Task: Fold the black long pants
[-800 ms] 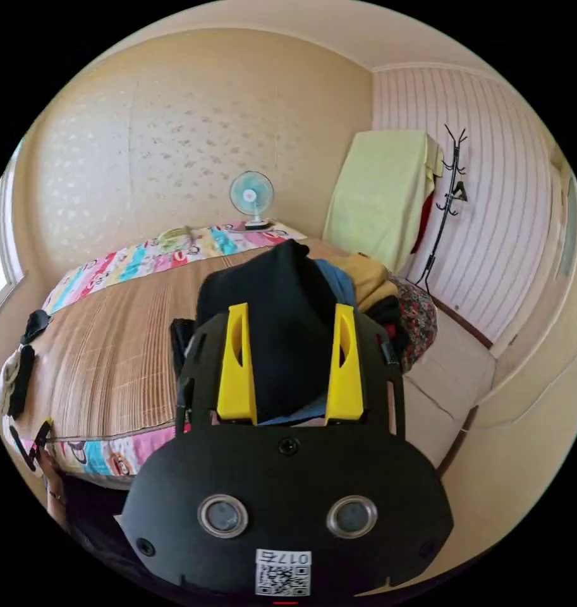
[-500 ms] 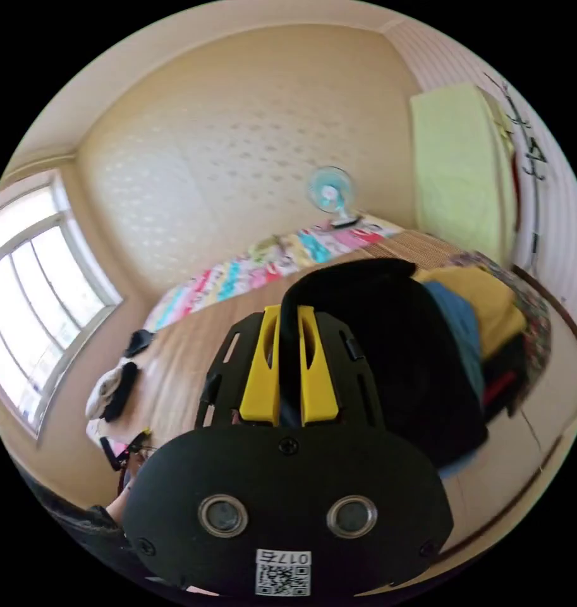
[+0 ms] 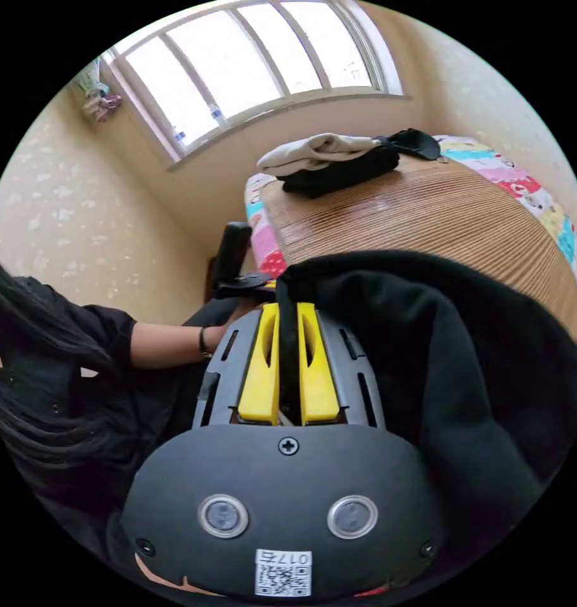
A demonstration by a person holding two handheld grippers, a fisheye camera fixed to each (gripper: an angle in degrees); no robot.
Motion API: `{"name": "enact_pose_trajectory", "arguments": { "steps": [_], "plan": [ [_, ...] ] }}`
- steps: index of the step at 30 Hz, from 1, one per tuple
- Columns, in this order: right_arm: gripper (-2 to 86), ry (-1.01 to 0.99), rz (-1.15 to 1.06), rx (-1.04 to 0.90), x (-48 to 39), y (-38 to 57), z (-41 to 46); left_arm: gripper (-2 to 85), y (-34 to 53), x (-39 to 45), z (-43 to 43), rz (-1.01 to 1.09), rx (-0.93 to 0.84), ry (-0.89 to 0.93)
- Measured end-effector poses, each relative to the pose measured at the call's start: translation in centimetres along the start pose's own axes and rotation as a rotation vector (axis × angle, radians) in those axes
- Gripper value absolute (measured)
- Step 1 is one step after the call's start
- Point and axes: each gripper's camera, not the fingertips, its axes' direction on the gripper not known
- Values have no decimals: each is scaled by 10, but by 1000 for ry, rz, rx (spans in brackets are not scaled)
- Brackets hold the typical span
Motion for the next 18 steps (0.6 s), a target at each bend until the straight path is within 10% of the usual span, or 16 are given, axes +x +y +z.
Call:
{"name": "enact_pose_trajectory", "arguments": {
  "steps": [11,18],
  "plan": [
    [43,-342,169,74,-45,158,-48,-7,16,-9,10,-23,-60,59],
    [67,98,614,352,24,250,-148,66,44,80,-61,97,238,-193]
  ]
}}
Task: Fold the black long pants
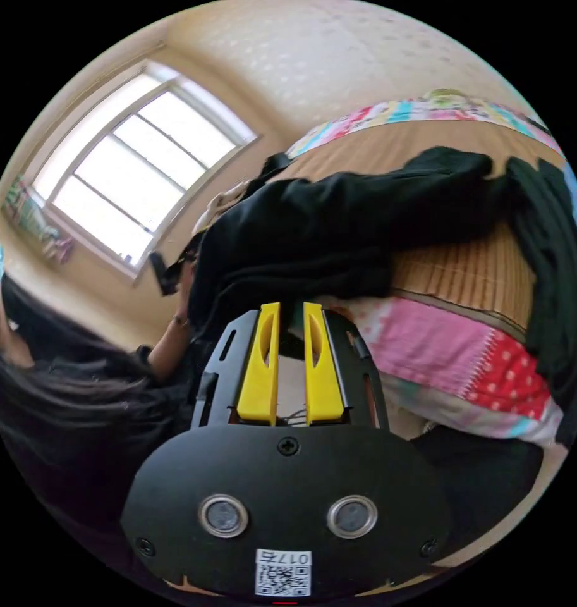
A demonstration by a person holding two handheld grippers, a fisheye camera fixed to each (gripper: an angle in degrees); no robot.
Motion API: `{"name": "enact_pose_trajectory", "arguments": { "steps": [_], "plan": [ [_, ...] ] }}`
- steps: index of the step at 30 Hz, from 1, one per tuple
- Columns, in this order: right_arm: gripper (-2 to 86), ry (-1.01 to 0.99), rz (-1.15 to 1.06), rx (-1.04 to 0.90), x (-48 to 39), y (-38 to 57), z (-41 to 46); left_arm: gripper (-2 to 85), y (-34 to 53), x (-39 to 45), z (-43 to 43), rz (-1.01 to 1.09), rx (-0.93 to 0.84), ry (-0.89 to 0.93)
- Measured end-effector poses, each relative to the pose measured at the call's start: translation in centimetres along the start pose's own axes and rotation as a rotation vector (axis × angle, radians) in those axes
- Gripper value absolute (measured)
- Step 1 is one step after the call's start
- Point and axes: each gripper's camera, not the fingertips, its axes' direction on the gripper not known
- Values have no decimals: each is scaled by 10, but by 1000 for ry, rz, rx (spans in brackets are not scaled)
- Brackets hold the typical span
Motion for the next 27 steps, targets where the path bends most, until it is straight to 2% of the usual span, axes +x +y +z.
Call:
{"name": "enact_pose_trajectory", "arguments": {
  "steps": [3,5,9,12,16,19,20,21,24,27],
  "plan": [
    [78,171,134,151,33,-9,-31,95,-17,64,13,104,-95,50],
    [86,270,244,270,59,-19,-46,121,-29,128,56,194,-255,146],
    [91,268,291,463,87,-34,-56,133,-32,231,141,319,-449,313],
    [106,339,323,539,100,-46,-54,134,-15,316,217,450,-528,277],
    [115,391,305,560,105,-46,-49,136,42,395,352,571,-766,140],
    [105,346,346,577,111,-46,-58,114,99,396,429,592,-943,-47],
    [105,306,338,569,113,-47,-62,84,109,391,434,626,-917,-136],
    [108,282,329,567,114,-48,-64,80,111,388,431,635,-892,-134],
    [124,226,336,555,112,-52,-77,55,92,357,419,461,-865,-53],
    [146,131,327,533,107,-62,-82,51,60,309,392,205,-814,177]
  ]
}}
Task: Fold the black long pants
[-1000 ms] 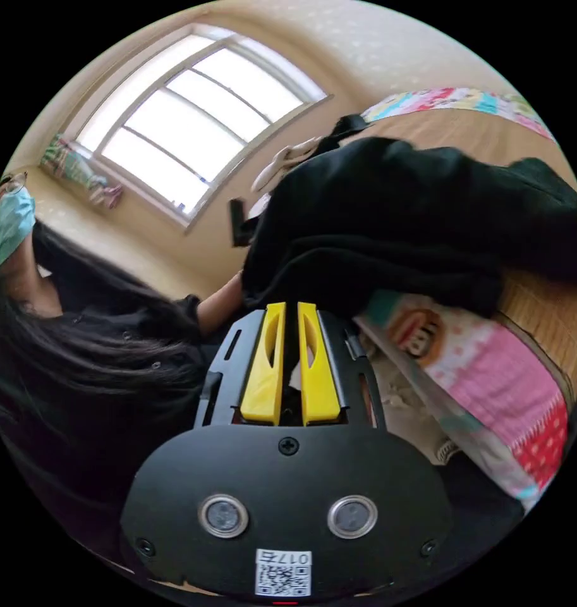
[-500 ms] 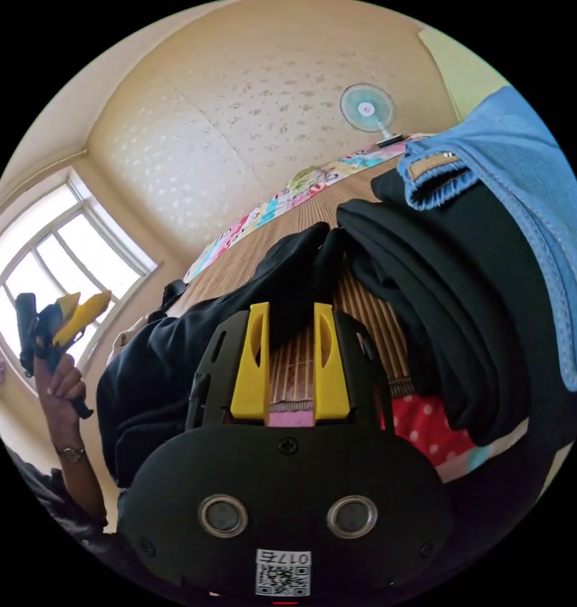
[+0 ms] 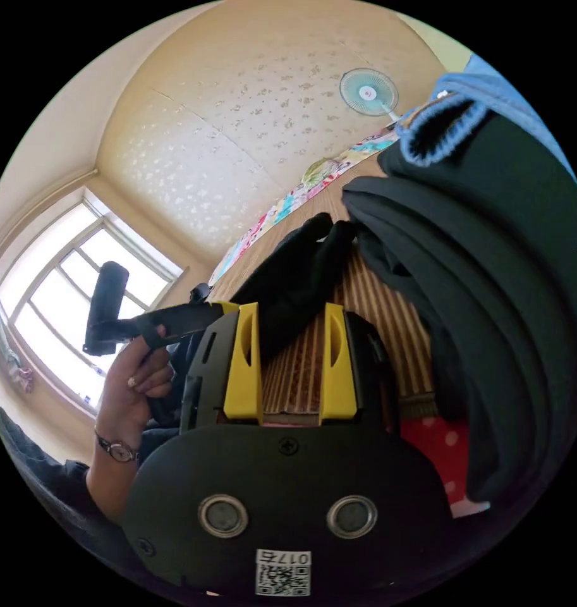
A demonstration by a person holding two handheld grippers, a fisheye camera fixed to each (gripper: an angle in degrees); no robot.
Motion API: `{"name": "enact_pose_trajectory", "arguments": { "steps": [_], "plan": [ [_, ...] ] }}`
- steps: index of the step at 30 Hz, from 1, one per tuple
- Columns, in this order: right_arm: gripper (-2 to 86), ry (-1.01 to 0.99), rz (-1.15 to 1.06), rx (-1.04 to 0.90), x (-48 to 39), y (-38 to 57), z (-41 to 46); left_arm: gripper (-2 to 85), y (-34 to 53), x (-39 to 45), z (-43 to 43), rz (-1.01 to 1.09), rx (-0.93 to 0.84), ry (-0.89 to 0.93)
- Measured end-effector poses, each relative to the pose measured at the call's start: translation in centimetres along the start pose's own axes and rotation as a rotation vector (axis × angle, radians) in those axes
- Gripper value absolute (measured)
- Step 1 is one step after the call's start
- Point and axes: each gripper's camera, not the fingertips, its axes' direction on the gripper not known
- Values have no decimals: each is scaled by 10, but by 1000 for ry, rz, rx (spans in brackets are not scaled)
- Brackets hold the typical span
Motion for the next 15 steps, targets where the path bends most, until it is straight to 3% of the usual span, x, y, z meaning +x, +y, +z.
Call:
{"name": "enact_pose_trajectory", "arguments": {
  "steps": [2,6,8,10,15],
  "plan": [
    [159,-42,-26,-29,-15,-1,4,48,20,-24,-42,-44,103,195],
    [142,67,-92,-67,-50,2,7,45,59,-33,-124,3,274,356],
    [94,38,-130,-160,-71,5,14,44,84,-32,-188,62,401,445],
    [62,-37,-117,-168,-86,6,3,43,101,-28,-243,112,480,432],
    [36,-112,-228,153,-174,4,-126,41,170,-20,-407,196,710,323]
  ]
}}
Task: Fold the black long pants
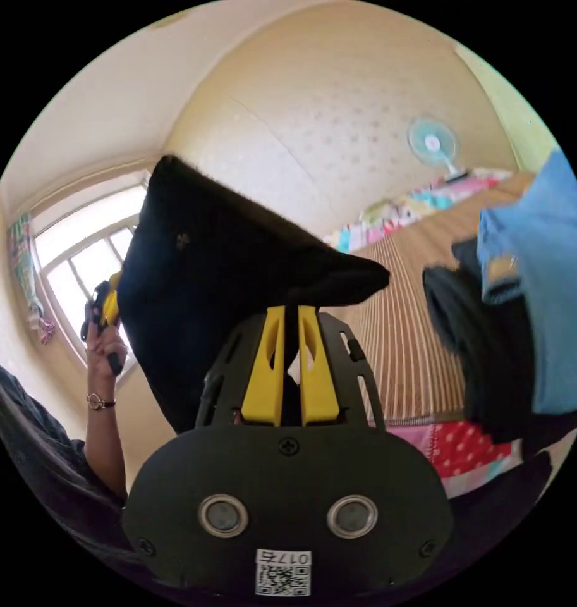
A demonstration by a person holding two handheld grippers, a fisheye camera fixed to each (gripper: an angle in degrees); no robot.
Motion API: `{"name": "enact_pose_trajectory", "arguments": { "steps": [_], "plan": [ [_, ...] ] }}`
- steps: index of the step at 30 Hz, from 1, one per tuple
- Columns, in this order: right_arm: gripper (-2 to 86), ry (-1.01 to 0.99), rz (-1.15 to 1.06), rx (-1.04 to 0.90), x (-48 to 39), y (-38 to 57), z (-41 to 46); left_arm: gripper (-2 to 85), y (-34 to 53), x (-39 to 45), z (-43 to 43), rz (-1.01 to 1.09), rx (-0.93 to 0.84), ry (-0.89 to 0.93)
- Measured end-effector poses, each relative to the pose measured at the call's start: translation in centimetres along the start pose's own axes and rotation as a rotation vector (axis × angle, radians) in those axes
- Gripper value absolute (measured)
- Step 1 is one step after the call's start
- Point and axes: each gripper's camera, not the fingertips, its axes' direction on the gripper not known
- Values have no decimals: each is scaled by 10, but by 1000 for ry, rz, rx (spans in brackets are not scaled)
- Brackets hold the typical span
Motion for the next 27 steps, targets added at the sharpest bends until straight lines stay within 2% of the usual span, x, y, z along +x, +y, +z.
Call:
{"name": "enact_pose_trajectory", "arguments": {
  "steps": [3,5,9,10,11,13,14,16,21,23,27],
  "plan": [
    [33,30,-134,214,-76,-47,-65,40,-36,26,-85,48,163,-1],
    [34,-27,-206,325,-122,-104,-86,39,-88,33,-115,90,223,-128],
    [42,72,-337,361,-182,-234,-33,40,-227,-29,-87,37,216,-320],
    [47,179,-371,345,-201,-286,9,44,-281,-60,-62,56,174,-412],
    [57,298,-366,246,-212,-340,61,49,-324,-96,-37,48,110,-480],
    [66,422,-272,56,-205,-391,127,57,-349,-149,-15,-101,8,-559],
    [73,427,-227,-42,-197,-396,154,67,-343,-168,-4,-142,-37,-561],
    [85,348,-277,-103,-193,-367,175,73,-311,-175,13,-78,-85,-528],
    [89,337,-480,-300,-152,-186,216,97,-132,-198,88,-49,-358,-448],
    [88,354,-445,-406,-107,-85,228,115,-33,-214,133,-148,-510,-355],
    [107,340,-287,-543,-50,30,216,158,74,-211,163,-288,-574,-396]
  ]
}}
